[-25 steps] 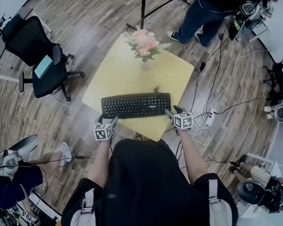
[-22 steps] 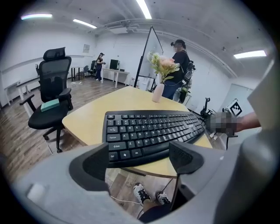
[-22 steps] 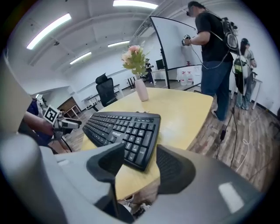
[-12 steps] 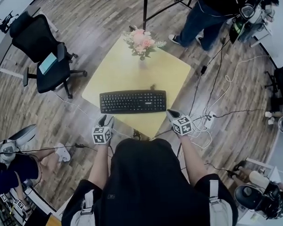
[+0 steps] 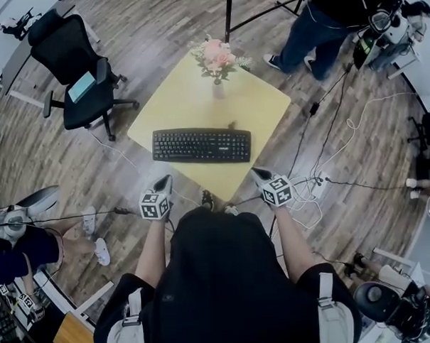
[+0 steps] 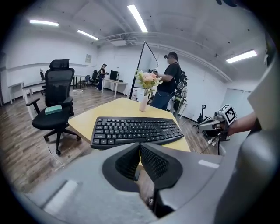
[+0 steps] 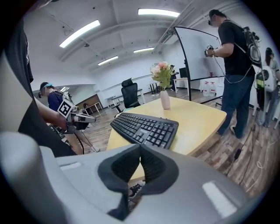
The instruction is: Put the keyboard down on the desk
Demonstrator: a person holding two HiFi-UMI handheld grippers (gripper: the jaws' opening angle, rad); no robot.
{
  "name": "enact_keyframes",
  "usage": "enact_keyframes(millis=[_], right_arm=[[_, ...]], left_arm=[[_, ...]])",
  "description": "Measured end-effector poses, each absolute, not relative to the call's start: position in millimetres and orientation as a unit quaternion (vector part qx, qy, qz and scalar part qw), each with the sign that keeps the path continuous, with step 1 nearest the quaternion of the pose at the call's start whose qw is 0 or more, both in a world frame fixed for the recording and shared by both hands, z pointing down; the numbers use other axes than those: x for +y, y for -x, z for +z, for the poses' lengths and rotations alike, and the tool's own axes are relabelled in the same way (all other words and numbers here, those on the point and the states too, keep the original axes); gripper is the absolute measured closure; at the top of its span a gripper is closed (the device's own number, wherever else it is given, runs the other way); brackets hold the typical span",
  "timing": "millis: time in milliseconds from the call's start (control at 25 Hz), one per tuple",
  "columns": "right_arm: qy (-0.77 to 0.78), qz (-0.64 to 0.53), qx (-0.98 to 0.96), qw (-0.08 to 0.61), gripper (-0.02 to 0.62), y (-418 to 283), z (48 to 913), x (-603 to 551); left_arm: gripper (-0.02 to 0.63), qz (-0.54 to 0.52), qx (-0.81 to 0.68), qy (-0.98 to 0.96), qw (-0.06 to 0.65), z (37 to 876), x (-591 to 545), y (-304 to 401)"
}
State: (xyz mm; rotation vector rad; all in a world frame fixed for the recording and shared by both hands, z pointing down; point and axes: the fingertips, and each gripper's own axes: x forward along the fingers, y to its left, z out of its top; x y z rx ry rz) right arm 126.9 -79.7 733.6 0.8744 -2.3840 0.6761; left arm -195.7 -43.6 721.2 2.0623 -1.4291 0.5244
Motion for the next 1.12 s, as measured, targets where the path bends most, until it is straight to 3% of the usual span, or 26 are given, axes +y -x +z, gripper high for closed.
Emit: enact_keyframes(millis=[1120], right_arm=[[-0.28, 0.223, -0.897, 0.259, 0.594, -159.7, 731.9, -22.7]], left_arm=[[0.592, 0.179, -0.56, -0.759, 0.279, 706.3, 33.7, 145.4]])
